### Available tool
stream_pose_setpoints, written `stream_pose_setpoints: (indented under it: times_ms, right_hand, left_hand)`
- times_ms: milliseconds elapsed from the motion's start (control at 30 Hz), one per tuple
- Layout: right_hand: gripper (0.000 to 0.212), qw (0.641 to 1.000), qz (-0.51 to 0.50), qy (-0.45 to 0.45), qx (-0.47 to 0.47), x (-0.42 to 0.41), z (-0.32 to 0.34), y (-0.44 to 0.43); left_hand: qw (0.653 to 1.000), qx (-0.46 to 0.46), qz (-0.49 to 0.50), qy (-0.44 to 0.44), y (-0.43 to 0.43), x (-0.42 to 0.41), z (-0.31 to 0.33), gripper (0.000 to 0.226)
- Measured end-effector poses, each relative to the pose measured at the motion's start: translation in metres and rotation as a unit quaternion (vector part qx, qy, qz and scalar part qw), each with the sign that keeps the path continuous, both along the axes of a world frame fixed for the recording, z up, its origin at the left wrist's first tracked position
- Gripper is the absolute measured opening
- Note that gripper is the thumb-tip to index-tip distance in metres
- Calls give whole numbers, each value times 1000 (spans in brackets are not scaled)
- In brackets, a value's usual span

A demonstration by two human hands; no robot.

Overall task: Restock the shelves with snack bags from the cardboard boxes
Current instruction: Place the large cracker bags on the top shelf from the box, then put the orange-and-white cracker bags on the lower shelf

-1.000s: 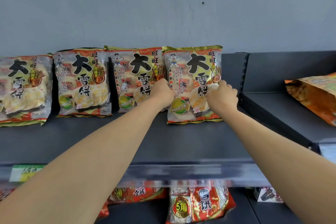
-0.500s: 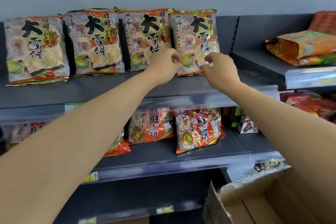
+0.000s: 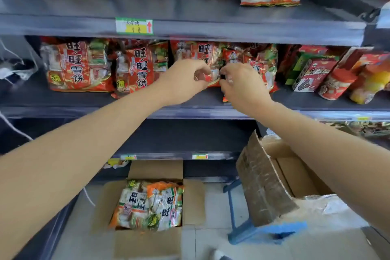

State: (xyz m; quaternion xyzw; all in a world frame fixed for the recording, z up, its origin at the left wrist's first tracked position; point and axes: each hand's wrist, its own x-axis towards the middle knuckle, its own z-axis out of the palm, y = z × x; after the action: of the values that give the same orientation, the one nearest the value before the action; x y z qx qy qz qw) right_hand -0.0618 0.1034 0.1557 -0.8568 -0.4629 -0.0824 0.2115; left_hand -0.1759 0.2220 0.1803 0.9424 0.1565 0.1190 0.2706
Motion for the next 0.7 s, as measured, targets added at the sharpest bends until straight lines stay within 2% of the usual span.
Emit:
stream_pose_setpoints:
  times_ms: [167, 367, 567, 700]
  right_hand:
    - [30, 990, 86, 41, -106, -33, -59, 10]
    - [27, 960, 178, 89, -195, -67, -137, 31]
    - [27, 923, 220, 111, -296, -101, -209, 47]
    - [26, 906, 228, 141, -327, -118, -263, 70]
  left_hand:
    - [990, -72, 91, 76, 8, -51, -57, 31]
    - [959, -131, 214, 136, 9, -103, -131, 29]
    - [923, -187, 284, 180, 21, -150, -205, 30]
    - [899, -209, 326, 204, 39, -177, -266, 29]
